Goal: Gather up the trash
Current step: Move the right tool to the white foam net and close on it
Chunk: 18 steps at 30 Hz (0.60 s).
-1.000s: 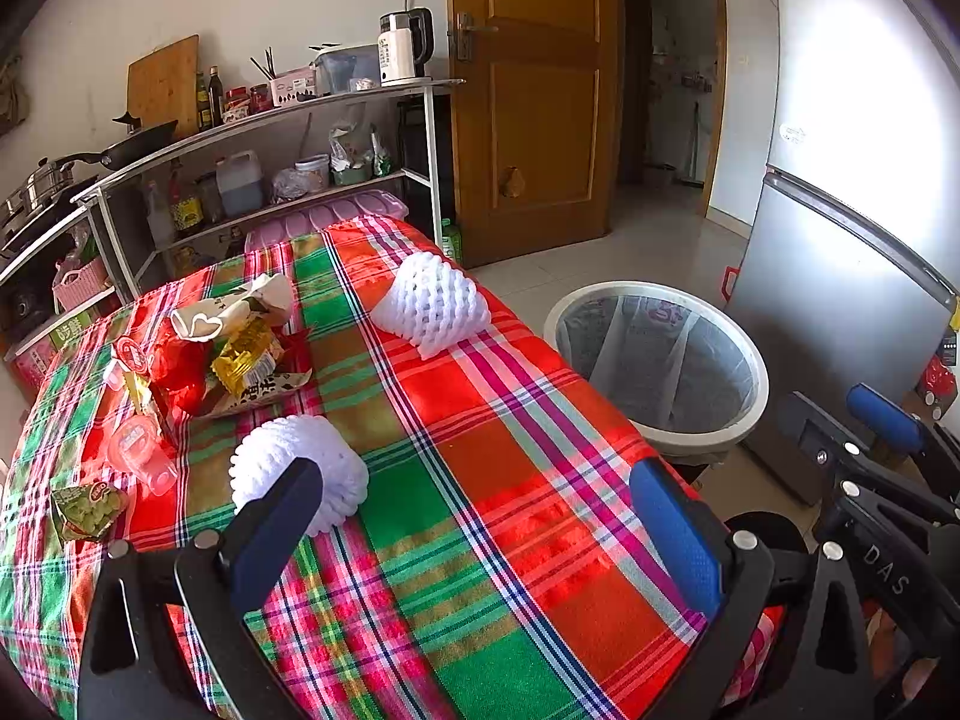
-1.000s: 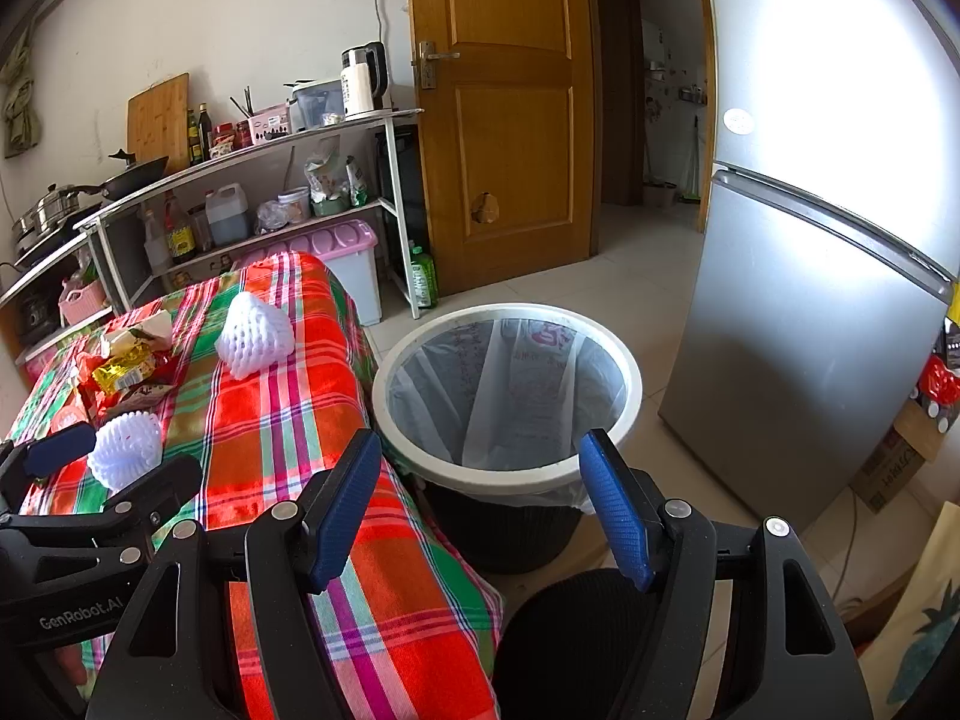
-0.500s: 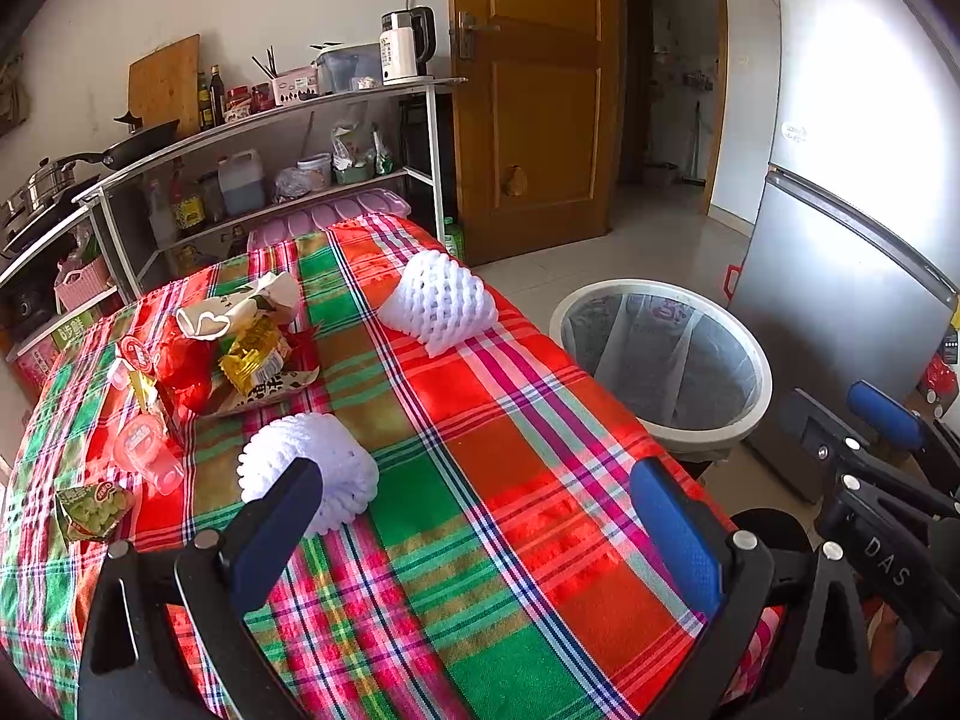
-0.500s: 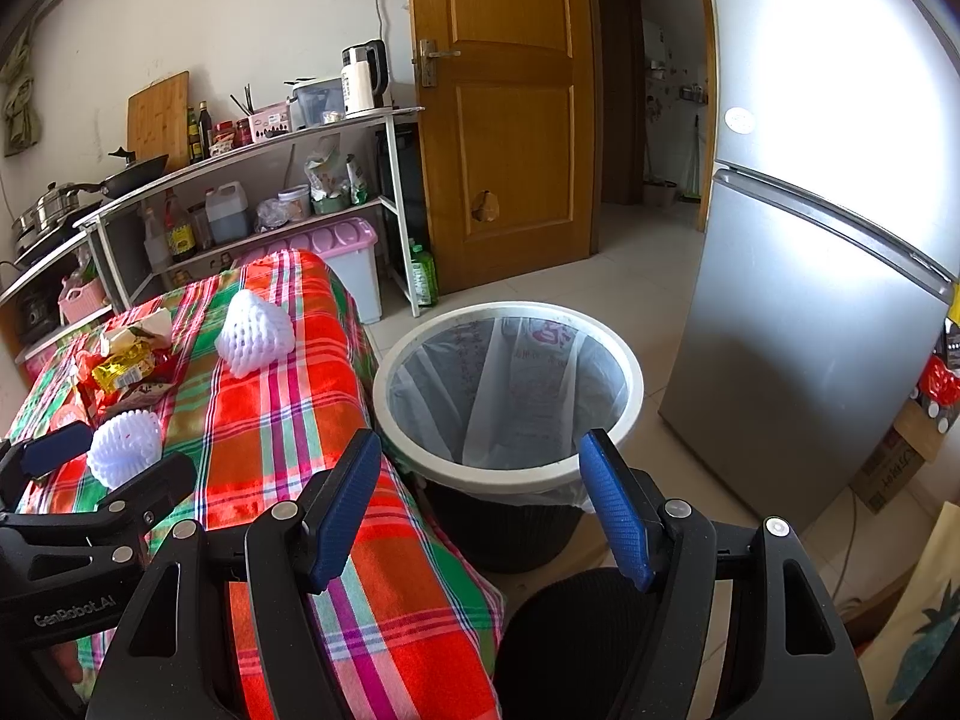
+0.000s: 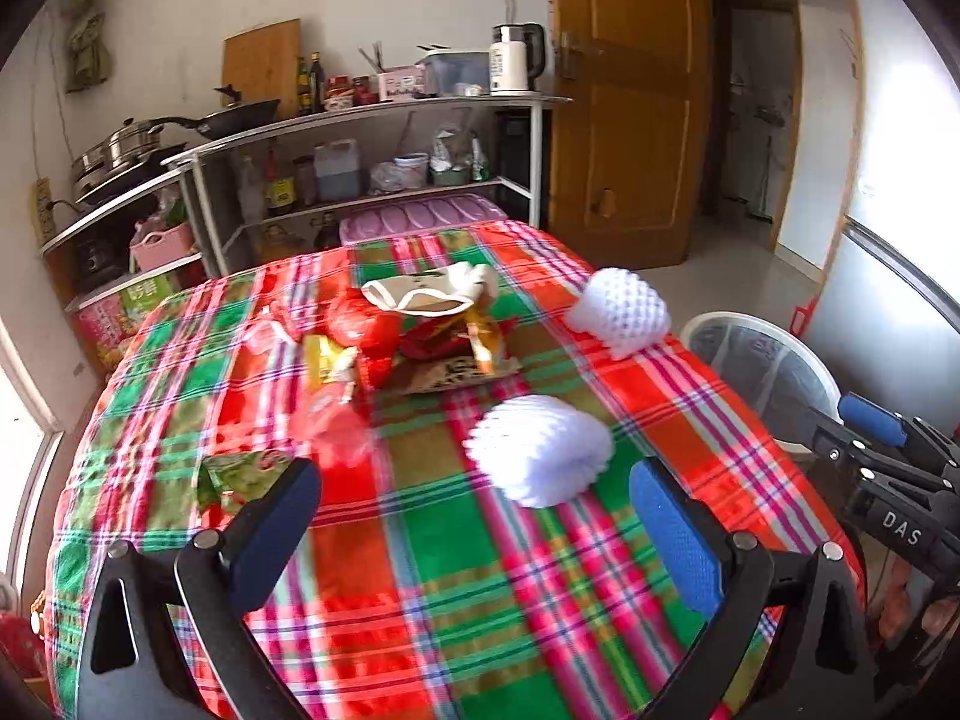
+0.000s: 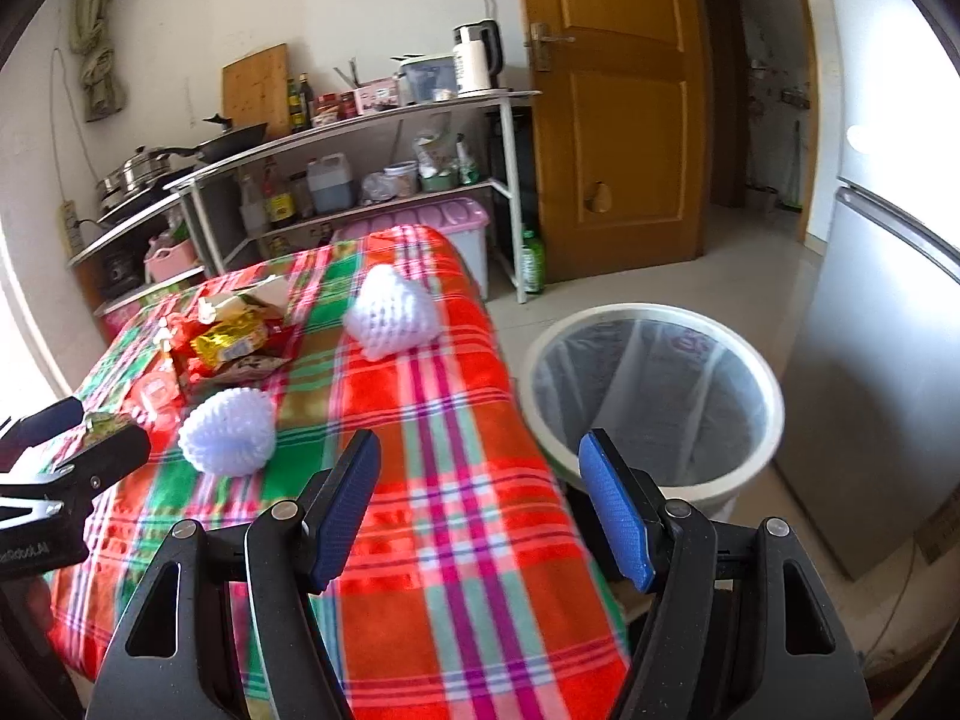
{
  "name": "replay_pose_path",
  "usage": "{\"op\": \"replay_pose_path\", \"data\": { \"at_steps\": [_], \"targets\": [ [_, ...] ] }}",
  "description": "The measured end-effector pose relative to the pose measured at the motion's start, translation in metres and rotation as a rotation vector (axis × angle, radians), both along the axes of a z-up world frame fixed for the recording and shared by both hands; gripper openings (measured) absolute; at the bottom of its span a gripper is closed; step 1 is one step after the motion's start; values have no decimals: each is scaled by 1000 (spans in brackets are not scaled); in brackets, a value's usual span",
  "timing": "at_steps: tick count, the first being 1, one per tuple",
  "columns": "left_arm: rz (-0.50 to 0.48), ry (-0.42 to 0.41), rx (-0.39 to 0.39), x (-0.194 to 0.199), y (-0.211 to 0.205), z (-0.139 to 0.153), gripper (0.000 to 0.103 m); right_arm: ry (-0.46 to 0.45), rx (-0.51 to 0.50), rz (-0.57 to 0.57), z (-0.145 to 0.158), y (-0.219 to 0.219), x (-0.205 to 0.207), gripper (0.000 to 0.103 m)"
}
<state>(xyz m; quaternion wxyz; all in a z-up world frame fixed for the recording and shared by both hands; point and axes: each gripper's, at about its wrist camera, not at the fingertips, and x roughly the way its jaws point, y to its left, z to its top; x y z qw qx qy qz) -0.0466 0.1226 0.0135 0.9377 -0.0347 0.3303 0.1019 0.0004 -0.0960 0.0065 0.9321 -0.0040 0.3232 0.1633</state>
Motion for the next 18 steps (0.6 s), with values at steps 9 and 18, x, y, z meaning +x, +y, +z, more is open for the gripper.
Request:
{"op": "replay_pose_path", "data": {
  "at_steps": [9, 18],
  "targets": [
    [165, 33, -58, -17, 89, -15, 103, 66, 17, 263, -8, 81, 15, 69],
    [217, 82, -86, -8, 130, -32, 103, 123, 5, 361, -22, 136, 33, 69]
  ]
}}
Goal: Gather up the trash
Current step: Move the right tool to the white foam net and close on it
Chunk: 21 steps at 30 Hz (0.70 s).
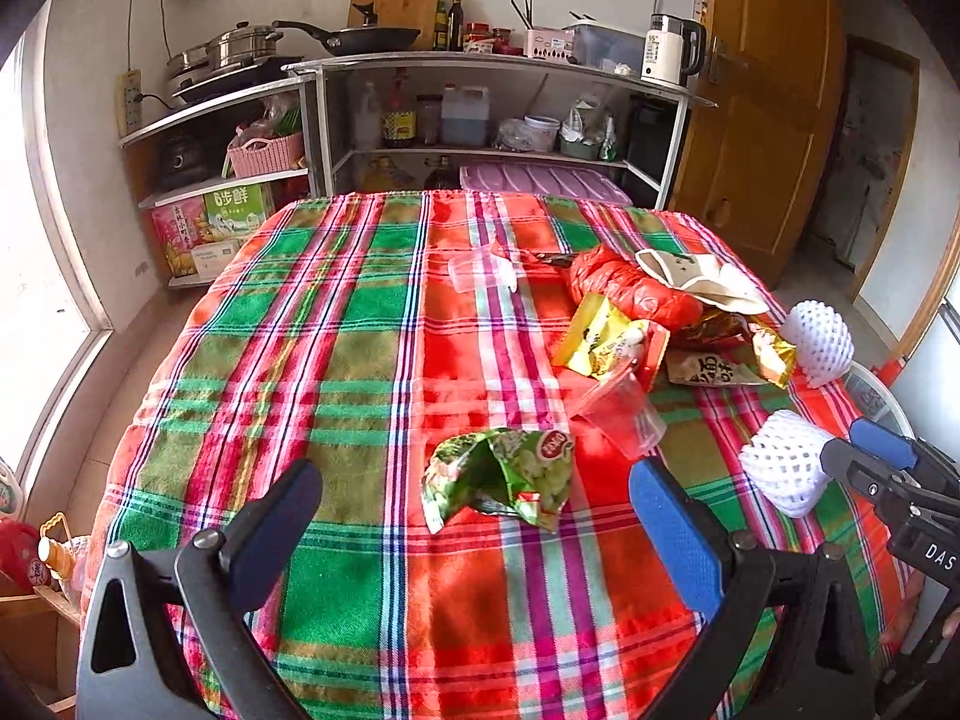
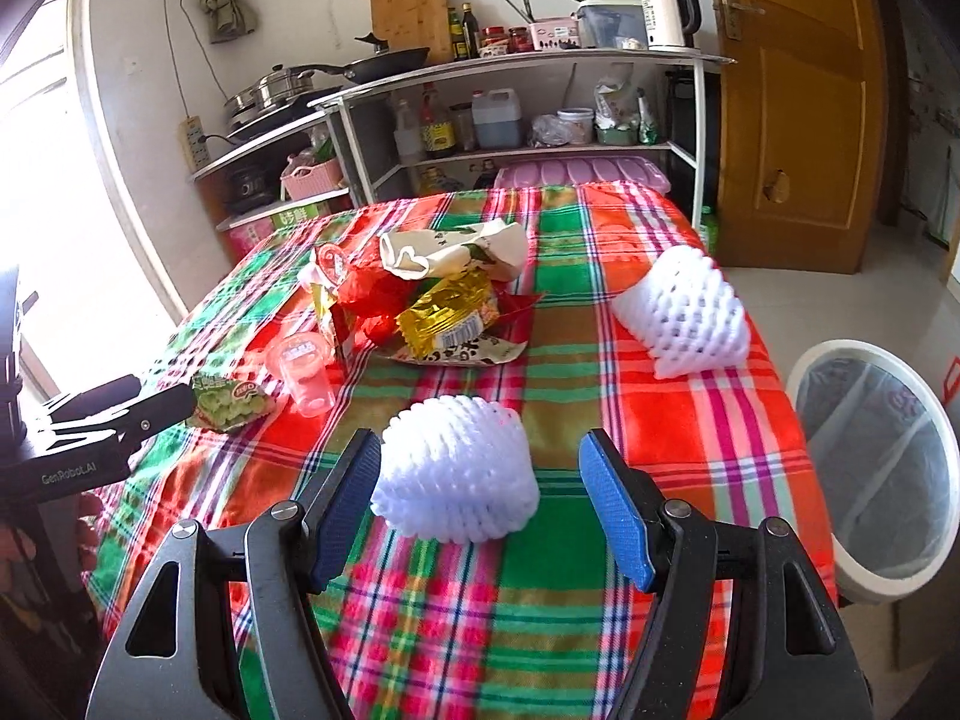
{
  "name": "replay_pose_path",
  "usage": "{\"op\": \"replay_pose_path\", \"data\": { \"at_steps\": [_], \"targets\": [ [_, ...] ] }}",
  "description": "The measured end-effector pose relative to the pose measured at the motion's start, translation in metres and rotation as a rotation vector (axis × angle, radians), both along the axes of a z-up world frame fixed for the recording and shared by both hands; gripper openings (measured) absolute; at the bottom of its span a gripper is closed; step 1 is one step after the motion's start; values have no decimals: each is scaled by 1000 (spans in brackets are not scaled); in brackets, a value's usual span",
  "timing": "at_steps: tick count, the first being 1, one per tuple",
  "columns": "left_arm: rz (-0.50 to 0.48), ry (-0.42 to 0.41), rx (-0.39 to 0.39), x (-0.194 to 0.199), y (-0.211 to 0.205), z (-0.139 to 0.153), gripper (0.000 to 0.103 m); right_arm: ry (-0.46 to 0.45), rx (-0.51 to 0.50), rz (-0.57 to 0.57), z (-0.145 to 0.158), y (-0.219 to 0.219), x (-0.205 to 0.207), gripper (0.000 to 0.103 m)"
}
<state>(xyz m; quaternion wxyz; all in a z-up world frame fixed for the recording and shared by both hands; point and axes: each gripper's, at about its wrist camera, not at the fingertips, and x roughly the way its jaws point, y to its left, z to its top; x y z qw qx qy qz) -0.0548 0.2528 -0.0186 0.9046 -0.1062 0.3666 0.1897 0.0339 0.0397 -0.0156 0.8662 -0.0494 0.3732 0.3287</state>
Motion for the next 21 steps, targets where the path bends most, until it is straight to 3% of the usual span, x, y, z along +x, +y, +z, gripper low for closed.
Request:
{"op": "replay_pose_path", "data": {
  "at_steps": [4, 12, 18, 21],
  "targets": [
    [19, 41, 8, 10, 11, -14, 103, 31, -25, 29, -10, 17, 8, 69],
    [21, 68, -72, 17, 21, -30, 102, 31, -86, -1, -18, 20, 15, 69],
    [15, 91, -104, 23, 23, -36, 79, 47, -85, -4, -20, 16, 14, 69],
    [8, 86, -100, 23, 21, -35, 71, 58, -70, -11, -21, 13, 15, 58]
  ]
}}
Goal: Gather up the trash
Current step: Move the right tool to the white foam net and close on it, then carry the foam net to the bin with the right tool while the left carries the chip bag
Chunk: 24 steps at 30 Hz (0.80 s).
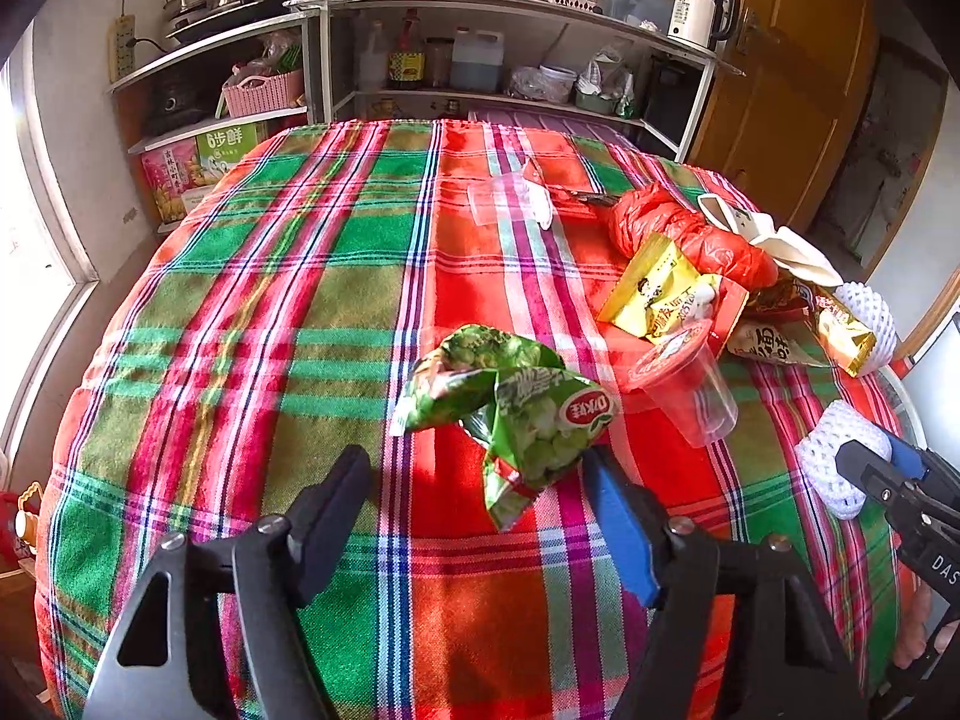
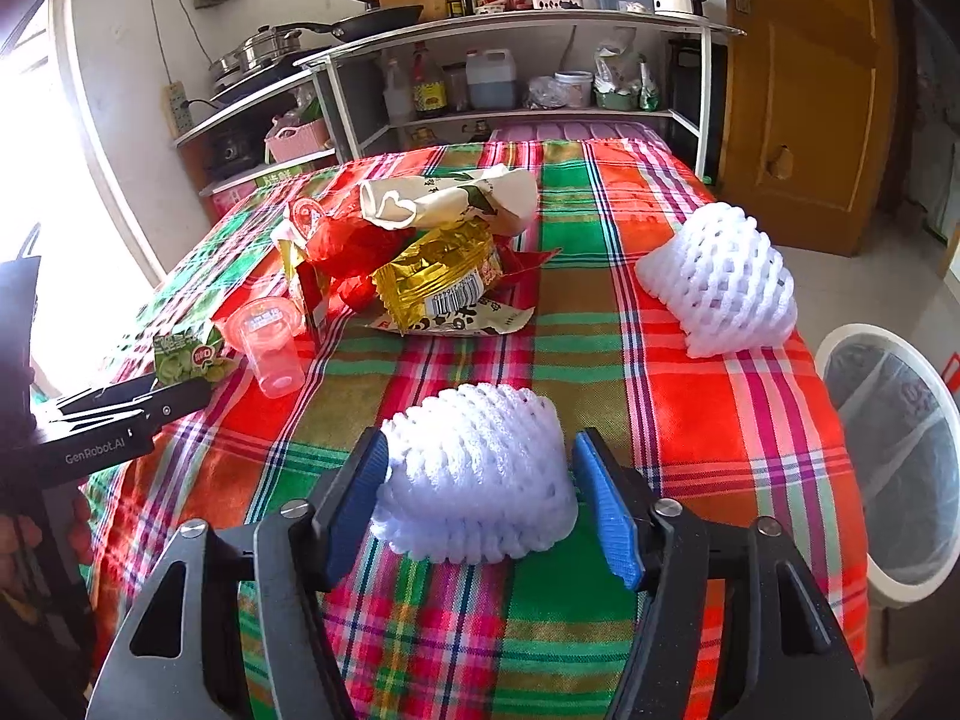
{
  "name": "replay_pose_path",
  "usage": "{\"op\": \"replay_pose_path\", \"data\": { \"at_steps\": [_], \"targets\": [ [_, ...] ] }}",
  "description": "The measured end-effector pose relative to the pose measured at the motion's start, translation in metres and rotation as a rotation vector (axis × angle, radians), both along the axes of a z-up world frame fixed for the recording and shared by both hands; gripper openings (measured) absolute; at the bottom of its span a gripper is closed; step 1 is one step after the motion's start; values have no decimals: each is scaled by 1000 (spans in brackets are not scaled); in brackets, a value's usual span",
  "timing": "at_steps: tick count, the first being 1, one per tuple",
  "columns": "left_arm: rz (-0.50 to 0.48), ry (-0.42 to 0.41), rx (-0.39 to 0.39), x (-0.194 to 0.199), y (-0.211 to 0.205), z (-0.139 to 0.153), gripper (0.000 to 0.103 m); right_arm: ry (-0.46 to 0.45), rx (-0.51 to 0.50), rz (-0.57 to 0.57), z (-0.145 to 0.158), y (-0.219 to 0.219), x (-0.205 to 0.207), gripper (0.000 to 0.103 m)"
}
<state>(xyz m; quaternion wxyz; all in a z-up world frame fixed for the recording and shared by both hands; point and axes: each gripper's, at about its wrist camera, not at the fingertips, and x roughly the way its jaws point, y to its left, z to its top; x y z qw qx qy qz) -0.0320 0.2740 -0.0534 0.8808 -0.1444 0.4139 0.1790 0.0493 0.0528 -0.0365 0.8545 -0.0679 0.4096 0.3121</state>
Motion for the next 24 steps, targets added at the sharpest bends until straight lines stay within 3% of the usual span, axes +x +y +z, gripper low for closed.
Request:
{"op": "replay_pose_path", "data": {
  "at_steps": [2, 6, 16, 24],
  "targets": [
    [-9, -9, -6, 0, 0, 1, 62, 7, 8, 1, -1, 0, 2, 57],
    [-14, -17, -10, -3, -1, 3, 54, 1, 12, 3, 1, -1, -1, 50],
    [-32, -50, -40, 2, 0, 4, 14, -5, 31, -10, 2, -4, -3, 40],
    [-46, -71, -29, 2, -5, 10, 11, -12, 46, -21, 5, -7, -4, 31]
  ]
}}
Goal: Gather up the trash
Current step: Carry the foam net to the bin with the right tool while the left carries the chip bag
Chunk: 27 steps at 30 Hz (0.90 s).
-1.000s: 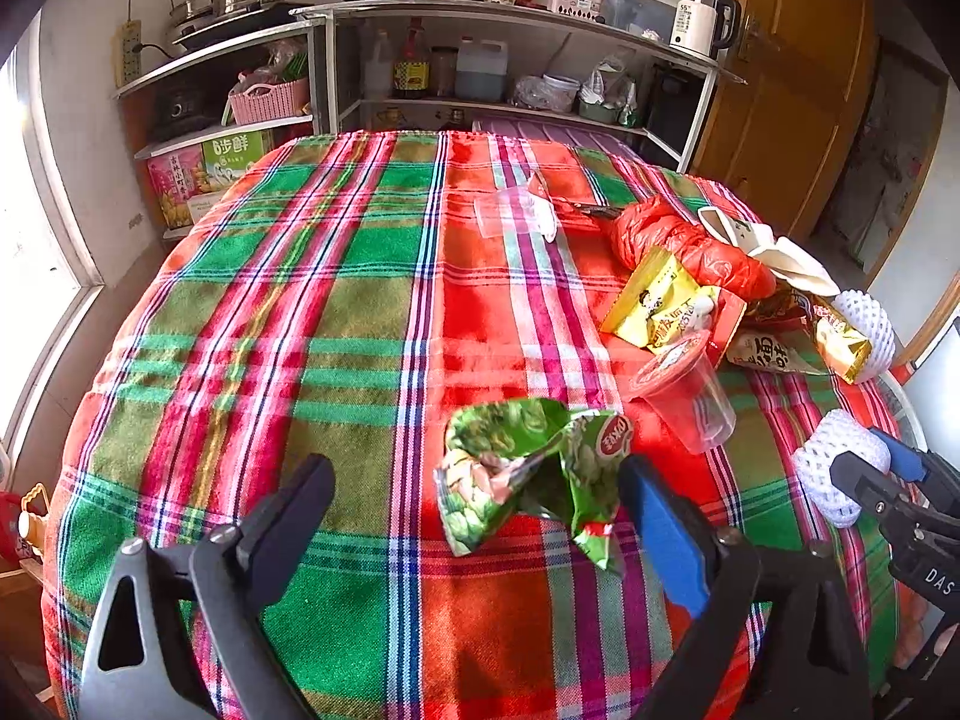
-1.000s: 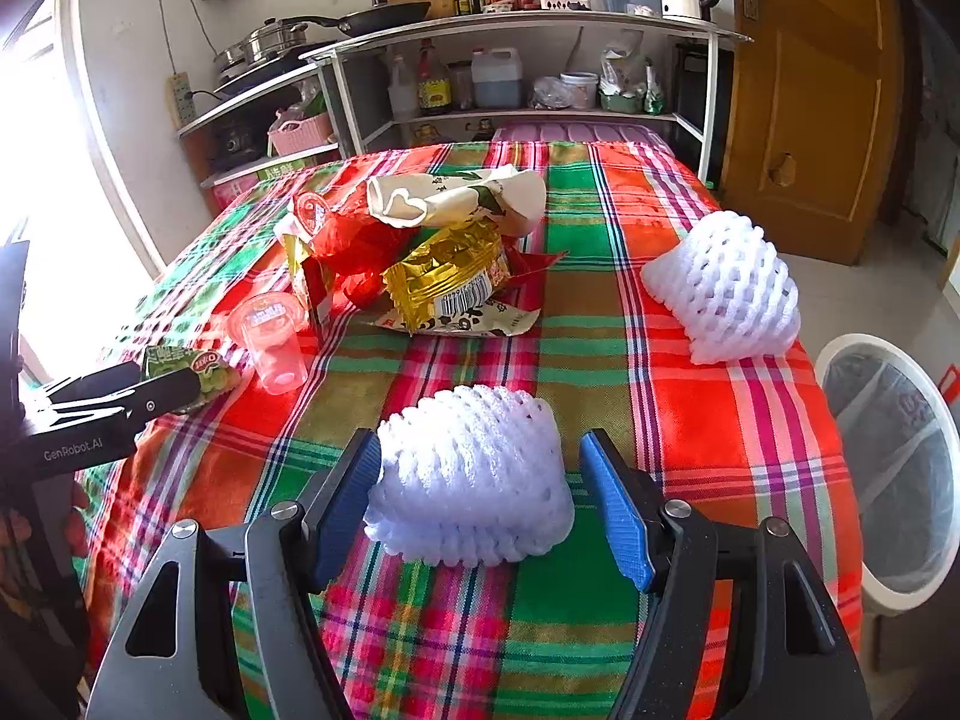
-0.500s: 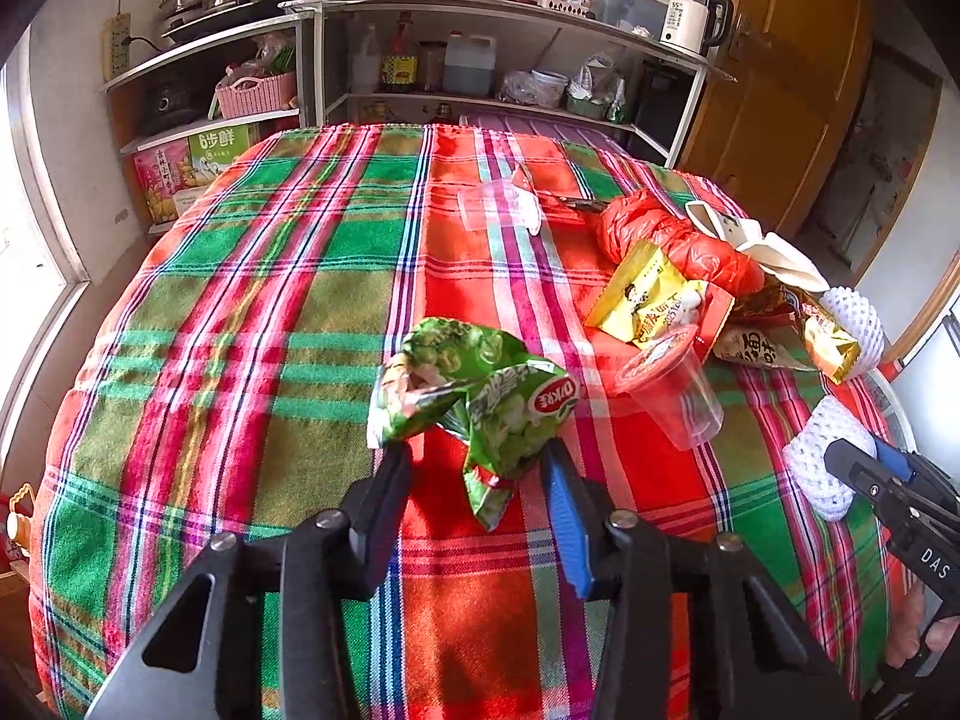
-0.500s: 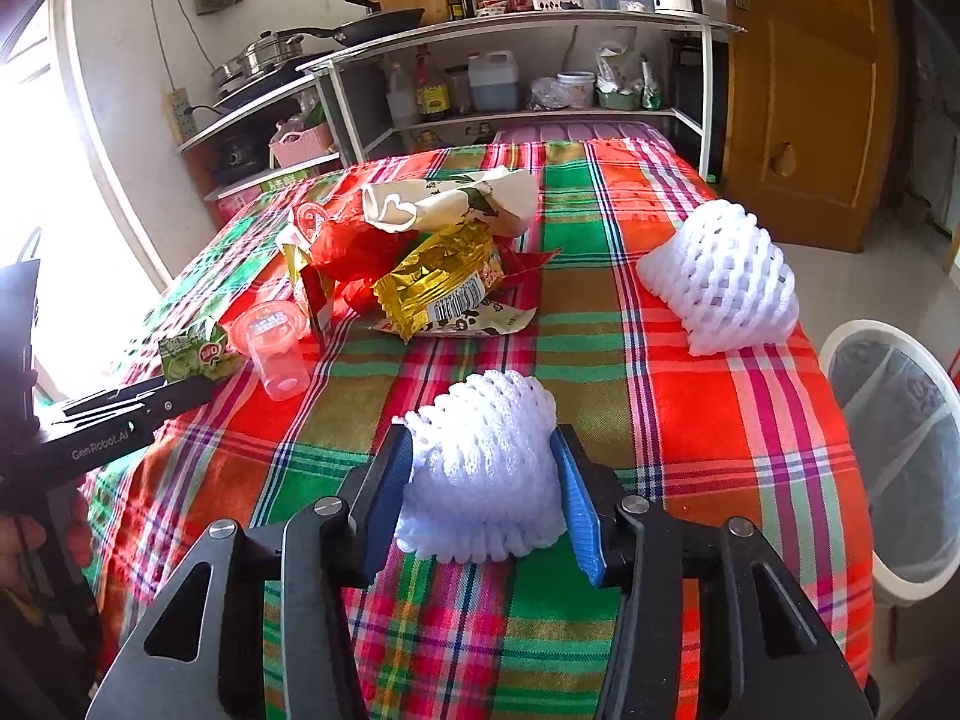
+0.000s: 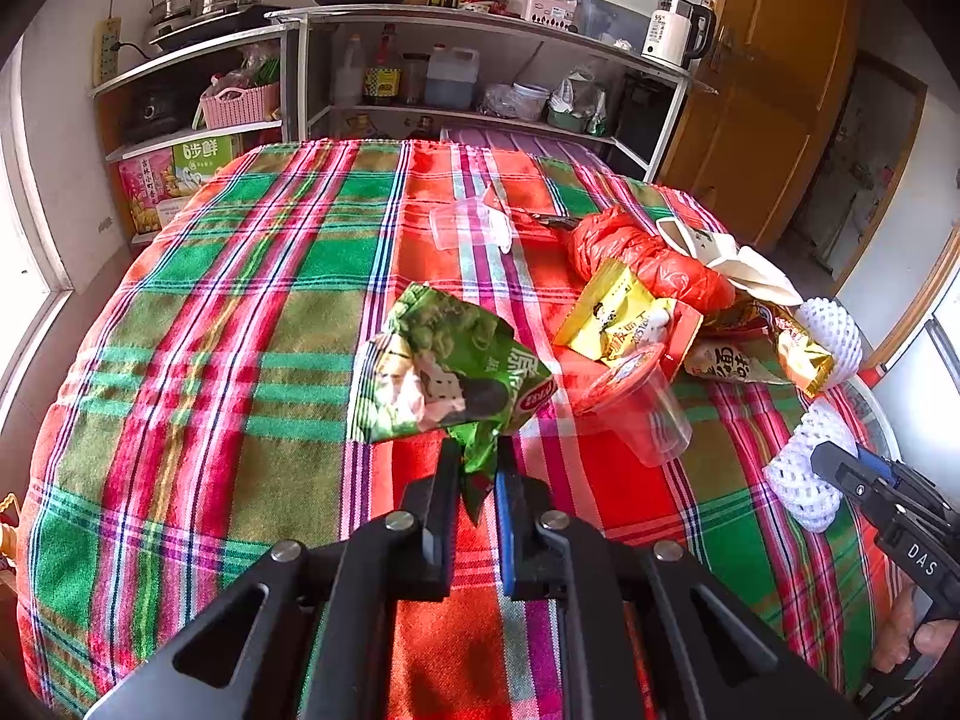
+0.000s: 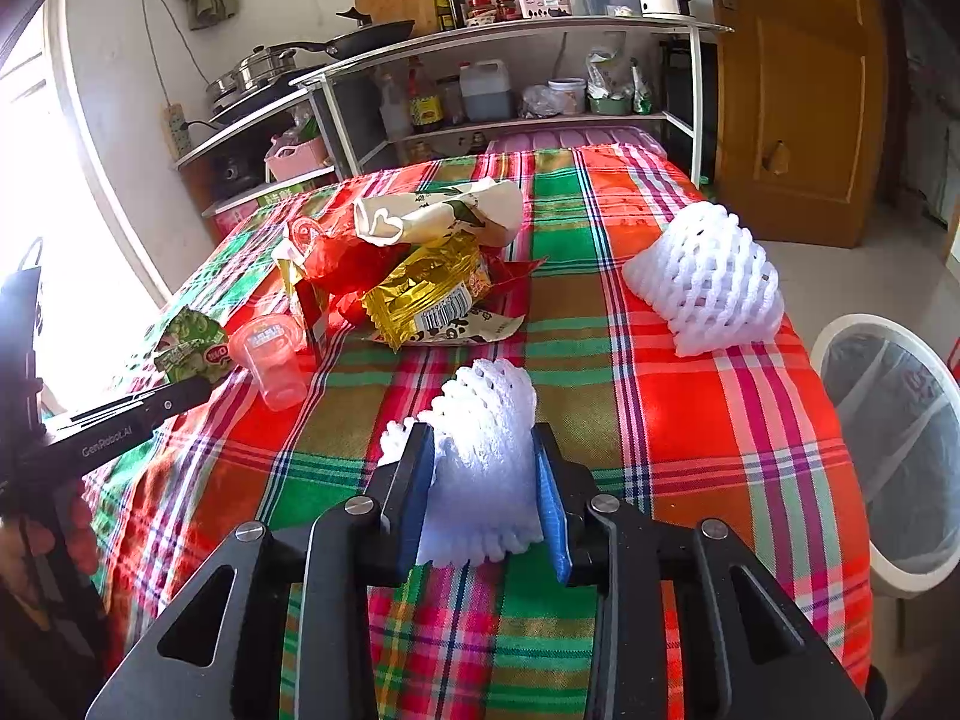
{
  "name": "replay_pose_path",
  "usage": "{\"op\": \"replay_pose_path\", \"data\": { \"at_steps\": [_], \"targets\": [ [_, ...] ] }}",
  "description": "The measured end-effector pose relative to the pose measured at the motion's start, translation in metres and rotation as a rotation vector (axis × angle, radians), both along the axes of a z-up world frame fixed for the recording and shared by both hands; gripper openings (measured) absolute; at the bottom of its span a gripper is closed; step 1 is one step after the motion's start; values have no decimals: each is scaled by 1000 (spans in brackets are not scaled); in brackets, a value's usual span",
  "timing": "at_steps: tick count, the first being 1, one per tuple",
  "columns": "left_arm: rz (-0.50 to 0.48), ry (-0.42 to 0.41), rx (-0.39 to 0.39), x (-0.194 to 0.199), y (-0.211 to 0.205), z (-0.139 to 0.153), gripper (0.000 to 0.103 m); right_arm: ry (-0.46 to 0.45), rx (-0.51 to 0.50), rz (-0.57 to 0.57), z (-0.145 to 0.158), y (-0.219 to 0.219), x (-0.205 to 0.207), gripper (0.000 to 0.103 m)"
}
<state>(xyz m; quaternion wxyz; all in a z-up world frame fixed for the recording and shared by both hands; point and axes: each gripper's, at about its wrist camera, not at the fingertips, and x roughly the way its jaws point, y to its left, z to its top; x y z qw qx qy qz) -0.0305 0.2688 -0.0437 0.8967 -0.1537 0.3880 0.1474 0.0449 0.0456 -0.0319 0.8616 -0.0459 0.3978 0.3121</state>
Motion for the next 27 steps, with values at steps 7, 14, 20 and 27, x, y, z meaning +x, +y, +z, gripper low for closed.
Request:
{"op": "replay_pose_path", "data": {
  "at_steps": [7, 14, 20, 27],
  "targets": [
    [-37, -49, 13, -7, -17, 18, 11, -19, 29, -22, 7, -12, -4, 20],
    [-123, -106, 34, -5, -50, 44, 11, -36, 77, -57, 19, -33, -4, 17],
    [-201, -127, 38, 7, -81, 55, 11, -69, 109, -113, 32, -59, -5, 17],
    [-333, -151, 41, 33, -127, 66, 11, -113, 139, -222, 50, -103, 4, 17]
  ]
}}
